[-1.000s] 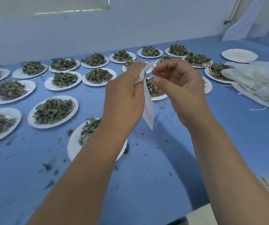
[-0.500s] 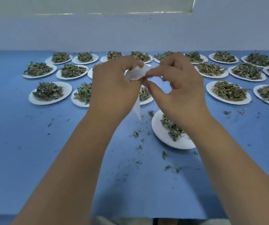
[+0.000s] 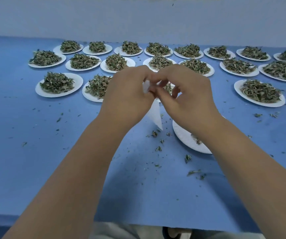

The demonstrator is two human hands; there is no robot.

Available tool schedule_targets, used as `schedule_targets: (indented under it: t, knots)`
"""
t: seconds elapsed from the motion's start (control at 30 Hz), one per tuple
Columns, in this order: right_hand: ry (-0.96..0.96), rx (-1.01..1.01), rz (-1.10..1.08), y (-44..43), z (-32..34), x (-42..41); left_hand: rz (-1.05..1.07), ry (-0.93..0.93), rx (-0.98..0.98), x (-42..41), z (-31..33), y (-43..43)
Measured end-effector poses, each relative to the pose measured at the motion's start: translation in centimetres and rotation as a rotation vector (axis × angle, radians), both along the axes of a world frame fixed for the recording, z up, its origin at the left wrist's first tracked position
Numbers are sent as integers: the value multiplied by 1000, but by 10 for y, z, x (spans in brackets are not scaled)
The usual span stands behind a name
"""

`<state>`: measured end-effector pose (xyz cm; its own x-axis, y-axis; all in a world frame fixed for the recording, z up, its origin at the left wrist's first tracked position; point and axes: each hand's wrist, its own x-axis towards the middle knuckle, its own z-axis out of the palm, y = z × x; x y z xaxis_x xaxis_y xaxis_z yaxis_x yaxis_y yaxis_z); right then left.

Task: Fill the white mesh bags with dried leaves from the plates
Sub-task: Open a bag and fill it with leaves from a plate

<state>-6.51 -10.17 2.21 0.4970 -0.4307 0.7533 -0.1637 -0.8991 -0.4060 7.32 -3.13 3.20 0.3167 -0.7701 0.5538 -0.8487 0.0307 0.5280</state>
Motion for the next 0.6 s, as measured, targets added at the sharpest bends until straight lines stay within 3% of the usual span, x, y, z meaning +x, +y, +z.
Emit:
schedule_targets:
  t: [0.17,0.3,0.5,0.6]
  knots:
    - [-51,101,-50,-14,-1,-9,-109,275,76,6,-8,-23]
    - [10,76,-54,-23,-3,-17,-167,245,228,3,-20,-40]
    - [-10,89,-40,-24,-12,-29,-252,321,209,-2,-36,-44]
    - [-45,194,38,-23,-14,-32,-274,322,204,2,-38,-42]
